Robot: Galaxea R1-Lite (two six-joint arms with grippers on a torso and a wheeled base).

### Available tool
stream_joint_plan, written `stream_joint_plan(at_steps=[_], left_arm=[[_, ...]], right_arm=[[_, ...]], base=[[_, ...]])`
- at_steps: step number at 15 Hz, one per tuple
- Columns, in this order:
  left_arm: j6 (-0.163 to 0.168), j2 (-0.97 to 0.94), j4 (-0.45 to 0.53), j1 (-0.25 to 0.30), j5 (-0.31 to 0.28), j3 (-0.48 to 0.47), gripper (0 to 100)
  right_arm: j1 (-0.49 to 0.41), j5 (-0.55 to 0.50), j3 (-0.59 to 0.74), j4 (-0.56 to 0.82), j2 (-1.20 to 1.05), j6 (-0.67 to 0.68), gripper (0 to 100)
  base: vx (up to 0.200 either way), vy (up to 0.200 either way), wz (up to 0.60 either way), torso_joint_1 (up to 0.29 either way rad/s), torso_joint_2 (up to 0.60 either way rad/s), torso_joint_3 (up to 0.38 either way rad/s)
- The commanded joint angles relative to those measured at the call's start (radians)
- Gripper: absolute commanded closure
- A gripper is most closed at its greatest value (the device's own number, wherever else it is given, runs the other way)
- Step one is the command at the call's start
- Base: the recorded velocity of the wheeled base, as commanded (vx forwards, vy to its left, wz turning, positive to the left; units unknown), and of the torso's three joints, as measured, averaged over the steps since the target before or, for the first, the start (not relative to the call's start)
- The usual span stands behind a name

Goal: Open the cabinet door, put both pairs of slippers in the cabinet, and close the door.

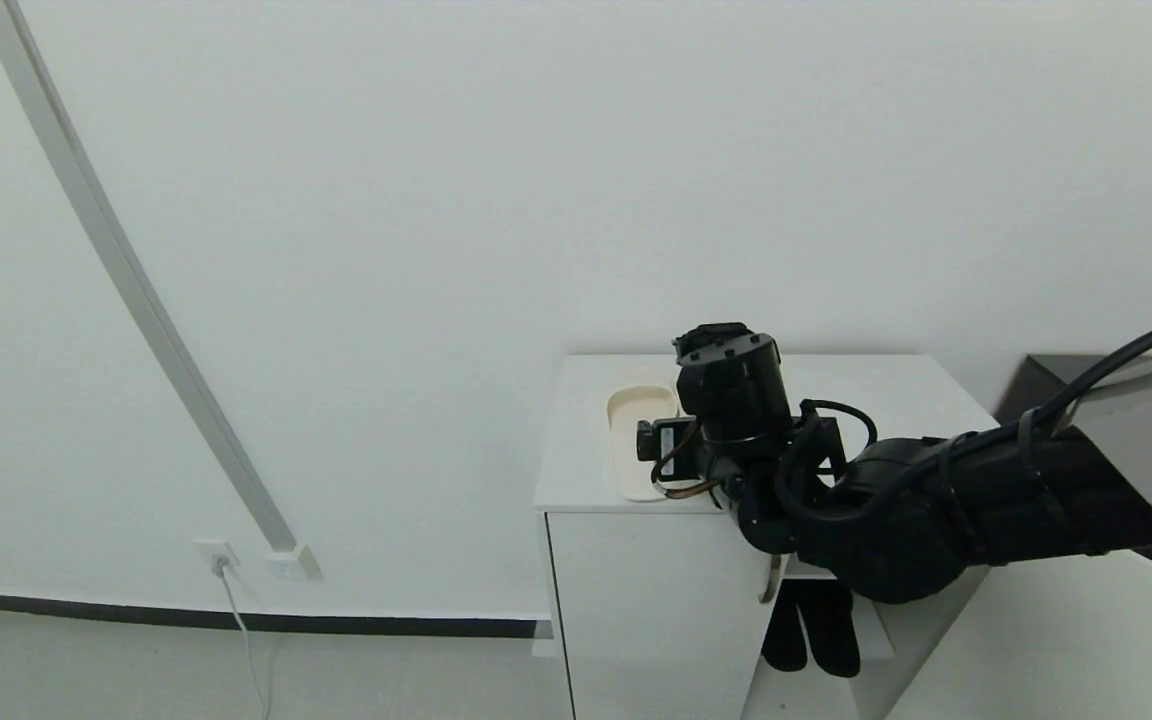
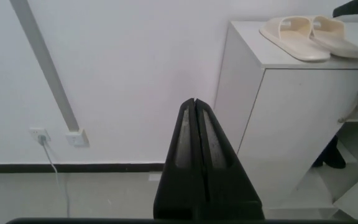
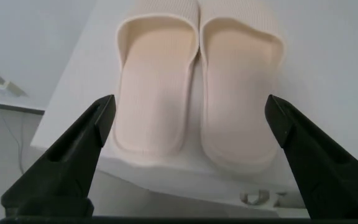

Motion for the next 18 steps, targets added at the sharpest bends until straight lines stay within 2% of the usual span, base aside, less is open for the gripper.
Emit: stream_joint_plan(at_steps=[1,3,5,9,13,18], left_arm=[[0.000,0.000,0.000,0.000,0.000,0.000,100],[-0.002,0.000,0.000,0.002,0.000,0.000,100],[-0.003,0.000,0.000,0.002,0.001,0.000,100],[-0.005,0.000,0.000,0.002,0.001,0.000,100],[-0.006,0.000,0.000,0.002,0.001,0.000,100],[-0.006,0.000,-0.002,0.000,0.001,0.000,100]], right_arm=[[0.000,0.001,0.032,-0.017,0.010,0.013,0],[0.000,0.001,0.076,-0.091,0.036,0.013,0],[0.000,-0.002,0.107,-0.166,0.066,0.006,0],[0.000,-0.002,0.102,-0.181,0.099,0.006,0],[-0.032,0.006,0.033,-0.181,0.166,0.003,0],[-0.080,0.021,-0.114,-0.175,0.263,-0.042,0]], base=[[0.200,0.000,0.00,0.007,0.00,0.002],[0.200,0.000,0.00,0.010,0.00,0.002],[0.000,0.000,0.00,0.000,0.00,0.000],[0.000,0.000,0.00,0.000,0.00,0.000],[0.000,0.000,0.00,0.000,0.00,0.000],[0.000,0.000,0.00,0.000,0.00,0.000]])
